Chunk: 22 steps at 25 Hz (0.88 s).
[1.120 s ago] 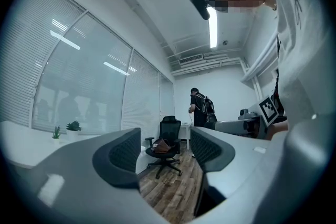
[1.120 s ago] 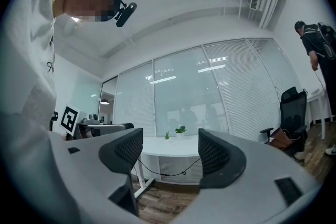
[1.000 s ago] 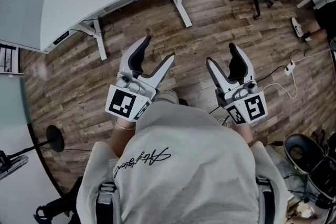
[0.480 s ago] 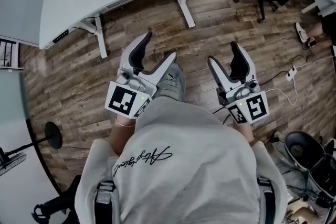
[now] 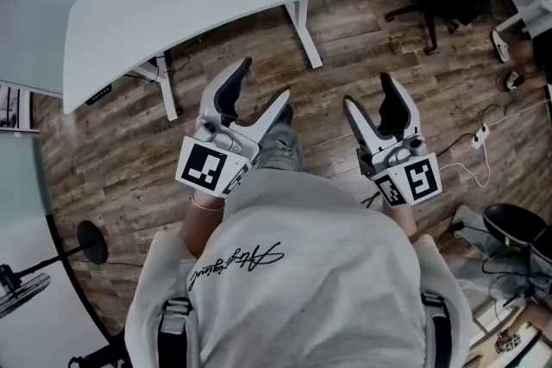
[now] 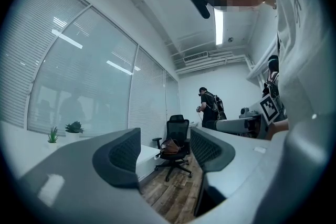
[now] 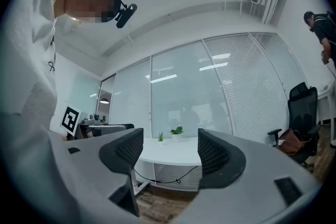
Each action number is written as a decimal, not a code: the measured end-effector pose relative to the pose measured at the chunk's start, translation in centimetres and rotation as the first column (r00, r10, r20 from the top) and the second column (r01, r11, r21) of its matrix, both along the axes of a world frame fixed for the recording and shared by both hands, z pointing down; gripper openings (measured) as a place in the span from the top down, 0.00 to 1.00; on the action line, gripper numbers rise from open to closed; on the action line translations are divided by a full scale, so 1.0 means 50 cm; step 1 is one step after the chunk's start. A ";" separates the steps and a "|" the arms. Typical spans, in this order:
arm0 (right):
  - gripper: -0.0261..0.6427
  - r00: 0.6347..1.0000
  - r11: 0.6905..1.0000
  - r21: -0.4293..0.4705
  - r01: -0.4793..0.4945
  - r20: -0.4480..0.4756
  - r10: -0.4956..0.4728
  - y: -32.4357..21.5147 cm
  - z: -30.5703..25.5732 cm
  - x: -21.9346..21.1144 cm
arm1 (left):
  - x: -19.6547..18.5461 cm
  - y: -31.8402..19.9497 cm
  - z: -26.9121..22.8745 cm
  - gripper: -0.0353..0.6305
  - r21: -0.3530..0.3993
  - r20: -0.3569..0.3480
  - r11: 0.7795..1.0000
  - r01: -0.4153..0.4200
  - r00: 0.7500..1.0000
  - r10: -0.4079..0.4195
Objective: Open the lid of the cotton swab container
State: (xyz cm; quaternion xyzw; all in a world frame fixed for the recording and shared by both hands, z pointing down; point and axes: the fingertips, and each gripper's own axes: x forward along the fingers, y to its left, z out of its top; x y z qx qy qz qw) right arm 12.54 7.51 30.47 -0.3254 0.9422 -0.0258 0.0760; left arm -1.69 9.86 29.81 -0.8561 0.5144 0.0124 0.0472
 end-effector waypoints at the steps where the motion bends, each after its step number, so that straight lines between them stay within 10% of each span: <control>1: 0.50 1.000 1.000 0.002 -0.003 0.000 0.003 -0.018 -0.003 -0.009 | -0.009 -0.018 -0.001 0.52 0.000 0.001 1.000 -0.002 1.000 0.002; 22: 0.51 0.997 0.997 -0.007 -0.079 -0.001 0.079 -0.336 -0.035 -0.123 | -0.113 -0.363 -0.018 0.52 -0.022 -0.002 0.996 -0.089 0.996 0.089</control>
